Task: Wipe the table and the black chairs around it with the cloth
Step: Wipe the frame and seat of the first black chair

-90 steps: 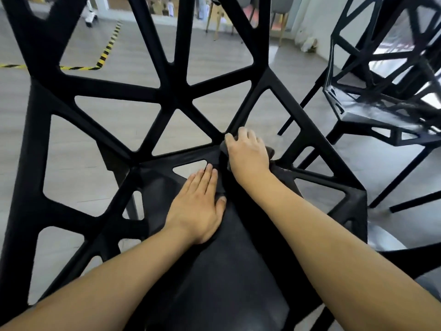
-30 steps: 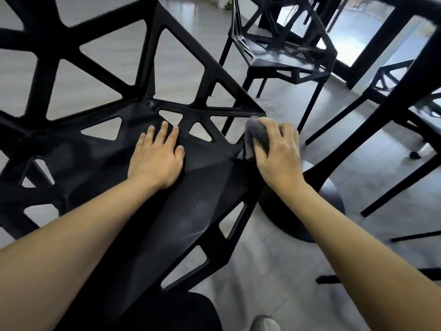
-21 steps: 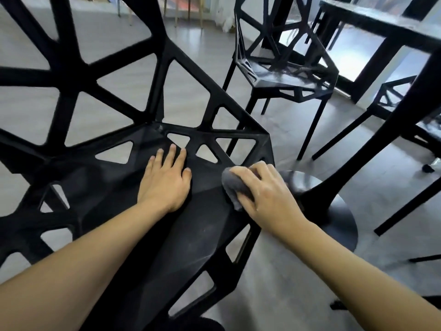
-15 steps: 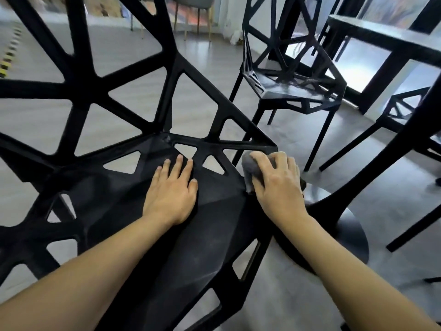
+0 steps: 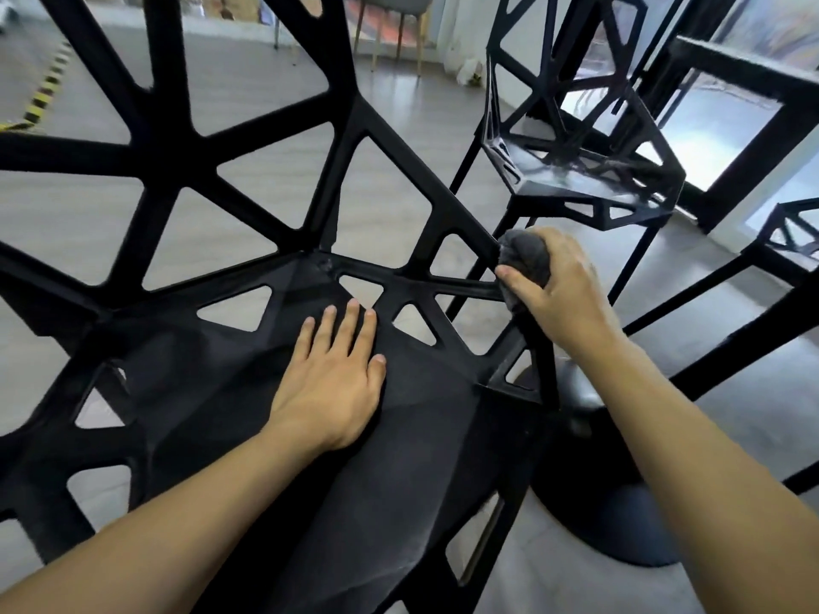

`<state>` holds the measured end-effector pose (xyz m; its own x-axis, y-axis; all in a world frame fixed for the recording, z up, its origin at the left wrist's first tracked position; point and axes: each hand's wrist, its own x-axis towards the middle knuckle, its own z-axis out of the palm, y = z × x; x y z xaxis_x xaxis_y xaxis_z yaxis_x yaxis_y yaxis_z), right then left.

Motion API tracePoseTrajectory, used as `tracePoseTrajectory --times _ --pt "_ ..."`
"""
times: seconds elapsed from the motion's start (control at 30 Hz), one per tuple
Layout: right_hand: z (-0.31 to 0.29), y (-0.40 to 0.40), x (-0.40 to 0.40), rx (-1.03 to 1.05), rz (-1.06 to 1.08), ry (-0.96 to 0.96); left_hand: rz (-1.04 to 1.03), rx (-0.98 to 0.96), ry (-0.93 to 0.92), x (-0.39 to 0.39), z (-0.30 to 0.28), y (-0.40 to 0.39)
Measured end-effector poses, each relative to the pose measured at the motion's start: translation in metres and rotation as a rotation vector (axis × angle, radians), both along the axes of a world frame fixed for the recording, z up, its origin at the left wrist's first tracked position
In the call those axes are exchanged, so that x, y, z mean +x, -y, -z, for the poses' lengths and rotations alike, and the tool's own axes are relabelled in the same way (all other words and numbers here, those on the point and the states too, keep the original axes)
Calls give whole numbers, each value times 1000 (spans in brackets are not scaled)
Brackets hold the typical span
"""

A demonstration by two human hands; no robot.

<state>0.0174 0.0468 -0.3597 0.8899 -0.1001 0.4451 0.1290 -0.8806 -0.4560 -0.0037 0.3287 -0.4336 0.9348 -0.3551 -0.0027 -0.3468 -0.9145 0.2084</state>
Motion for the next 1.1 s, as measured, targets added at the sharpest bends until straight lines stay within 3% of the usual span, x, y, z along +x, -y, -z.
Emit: tracePoseTrajectory --times 0.37,0.57,0.73,0.87,0.97,1.1 --pt "-66 -103 126 -81 -81 30 -12 -21 3 3 0 -2" --pt "-34 -57 73 -28 -28 32 -17 -50 -10 3 1 -4" --pt "-6 -5 -1 25 66 -86 -20 -71 -18 3 -1 -4" --pt "-4 -6 -34 -150 236 -163 -122 -195 9 -2 -4 -2" --pt "-25 -42 -39 -249 300 -16 -236 -243 102 -8 -11 -9" --pt "-30 -107 -18 -363 46 274 -314 -136 168 -5 -12 -43"
